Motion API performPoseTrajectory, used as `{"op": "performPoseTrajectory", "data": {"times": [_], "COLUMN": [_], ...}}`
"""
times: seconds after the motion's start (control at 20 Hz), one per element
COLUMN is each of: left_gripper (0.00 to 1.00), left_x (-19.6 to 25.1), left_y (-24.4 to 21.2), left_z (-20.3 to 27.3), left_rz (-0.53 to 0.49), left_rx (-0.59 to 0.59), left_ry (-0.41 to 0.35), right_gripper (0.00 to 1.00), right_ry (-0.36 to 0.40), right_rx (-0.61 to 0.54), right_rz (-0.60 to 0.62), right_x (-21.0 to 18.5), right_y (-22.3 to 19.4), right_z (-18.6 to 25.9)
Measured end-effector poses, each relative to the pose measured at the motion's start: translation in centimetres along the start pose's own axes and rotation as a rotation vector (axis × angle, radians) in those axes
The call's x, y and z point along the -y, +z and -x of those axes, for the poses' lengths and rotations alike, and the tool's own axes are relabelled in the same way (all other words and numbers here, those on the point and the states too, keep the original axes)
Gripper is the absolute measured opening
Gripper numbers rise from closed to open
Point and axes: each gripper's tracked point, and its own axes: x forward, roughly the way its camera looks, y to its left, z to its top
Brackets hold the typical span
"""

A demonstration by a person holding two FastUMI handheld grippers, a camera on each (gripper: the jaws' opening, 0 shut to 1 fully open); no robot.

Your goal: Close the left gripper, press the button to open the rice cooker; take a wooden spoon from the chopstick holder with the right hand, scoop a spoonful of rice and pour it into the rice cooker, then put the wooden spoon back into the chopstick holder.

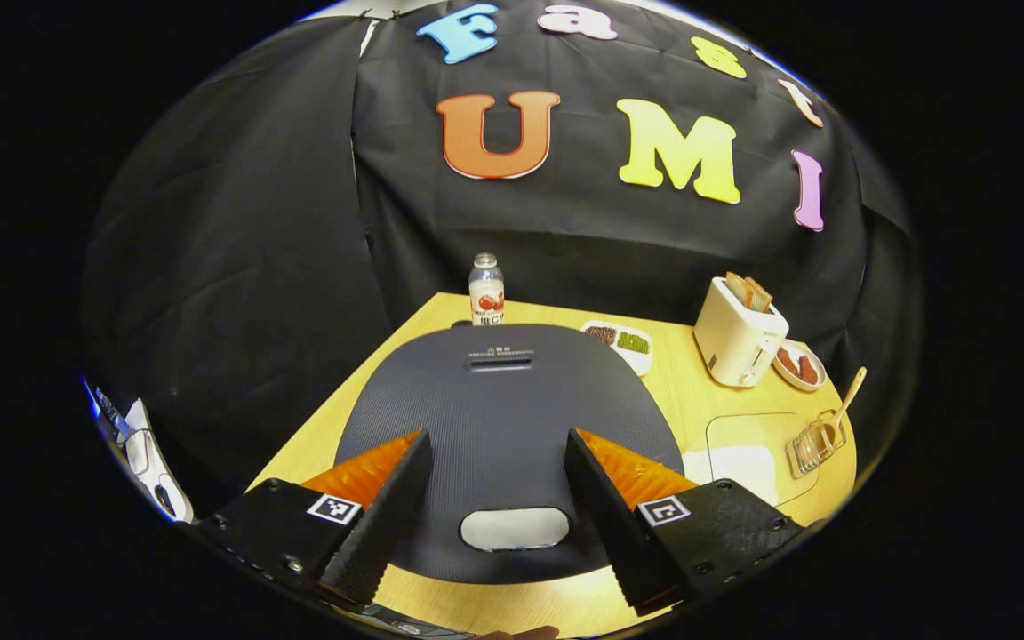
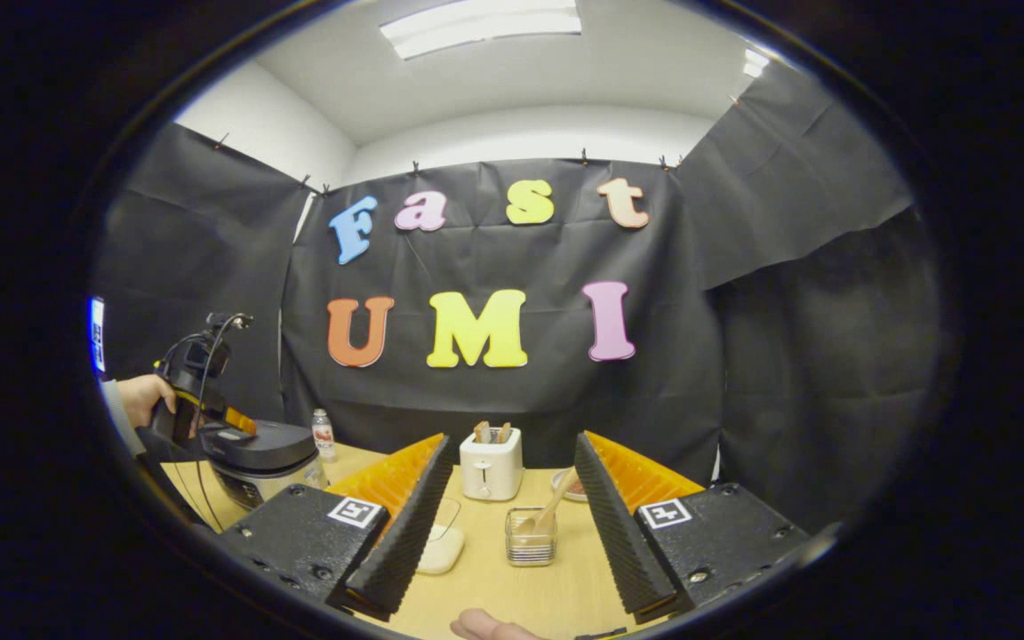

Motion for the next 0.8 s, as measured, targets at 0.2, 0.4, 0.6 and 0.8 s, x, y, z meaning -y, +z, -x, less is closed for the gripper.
{"op": "performPoseTrajectory", "data": {"times": [0.2, 0.4, 0.6, 0.8], "left_gripper": [0.98, 0.98, 0.98, 0.98], "left_x": [0.2, 0.5, 1.2, 1.0], "left_y": [-1.3, -1.9, -2.9, -3.2], "left_z": [1.6, 2.8, 4.1, 4.5], "left_rz": [-0.002, -0.009, -0.02, -0.023], "left_rx": [-0.012, 0.004, 0.011, 0.061], "left_ry": [-0.012, -0.016, -0.035, -0.054], "right_gripper": [0.92, 0.9, 0.9, 0.92], "right_ry": [-0.002, -0.017, 0.008, 0.013], "right_rx": [0.005, -0.003, -0.024, -0.028], "right_rz": [0.009, 0.023, 0.033, -0.025], "right_x": [-0.4, -0.7, -1.8, -2.3], "right_y": [0.3, 0.4, 0.4, 1.0], "right_z": [0.5, 0.7, 1.4, 2.6]}}
